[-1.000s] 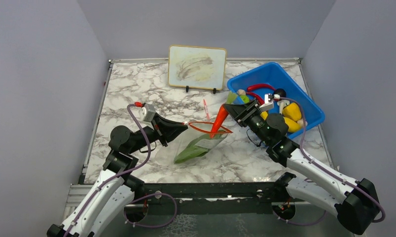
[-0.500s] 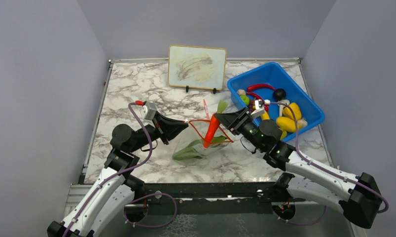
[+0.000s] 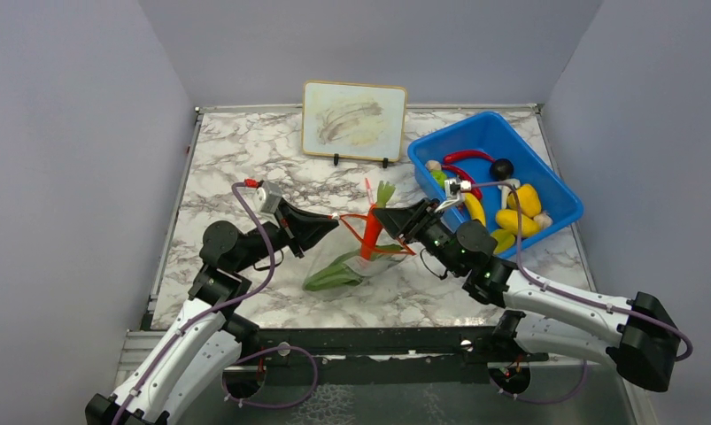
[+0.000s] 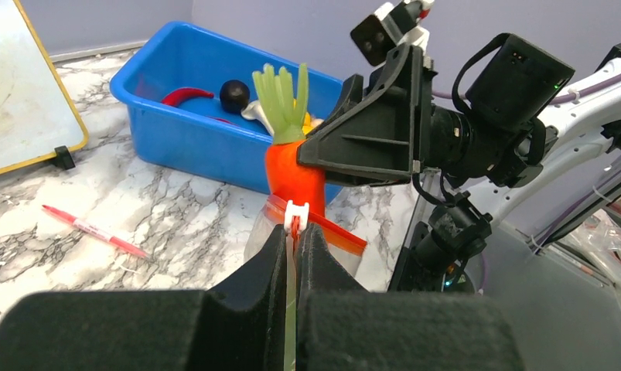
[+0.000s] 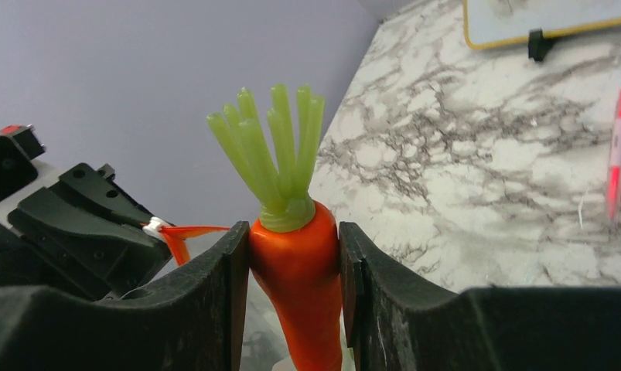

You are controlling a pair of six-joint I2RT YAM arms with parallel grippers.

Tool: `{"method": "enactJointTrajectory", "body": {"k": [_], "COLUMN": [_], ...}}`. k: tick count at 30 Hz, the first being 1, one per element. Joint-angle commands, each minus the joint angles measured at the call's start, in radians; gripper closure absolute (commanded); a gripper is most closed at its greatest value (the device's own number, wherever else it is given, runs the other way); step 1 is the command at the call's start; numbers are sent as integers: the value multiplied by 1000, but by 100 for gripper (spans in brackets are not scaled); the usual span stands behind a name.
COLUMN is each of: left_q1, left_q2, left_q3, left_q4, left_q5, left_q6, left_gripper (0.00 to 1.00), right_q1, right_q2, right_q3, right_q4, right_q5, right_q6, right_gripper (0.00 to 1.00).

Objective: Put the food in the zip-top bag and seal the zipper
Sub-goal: Place the fake vegetable in the zipper food storage bag.

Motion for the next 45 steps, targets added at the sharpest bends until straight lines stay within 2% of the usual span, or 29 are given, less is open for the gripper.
{"method": "enactJointTrajectory", "body": {"k": [1, 3, 11, 17, 19, 22, 28, 32, 38, 45], "left_q1": [-3, -3, -3, -4, -3, -3, -3, -3, -3, -4], "left_q2": [-13, -14, -28, -38, -42, -47, -49, -51, -53, -52], "left_q3": [4, 6, 14, 12, 11, 12, 16, 17, 20, 16], "left_q4": [60, 63, 71, 76, 76, 76, 77, 77, 79, 80], "left_q5": [-20, -15, -2, 6, 11, 19, 38, 50, 80, 82], "left_q6": [-22, -26, -36, -40, -41, -41, -36, -28, 1, 8], "left_gripper": [100, 100, 100, 100, 100, 100, 100, 100, 100, 100], "right_q1": [9, 9, 9, 9, 8, 9, 9, 9, 9, -40], "right_q2": [-7, -27, -47, -89, -103, -108, -94, -93, -39, 23], "right_q3": [-19, -48, -26, 24, 52, 89, 158, 274, 488, 561], "right_q4": [255, 269, 118, -43, -108, -199, -312, -558, -961, -1088], "right_q5": [-127, -171, -314, -348, -330, -316, -232, -113, 57, 34], "right_q6": [-268, -296, -313, -380, -393, -413, -428, -425, -477, -424], "right_gripper": [68, 64, 45, 40, 43, 53, 55, 53, 43, 37]}}
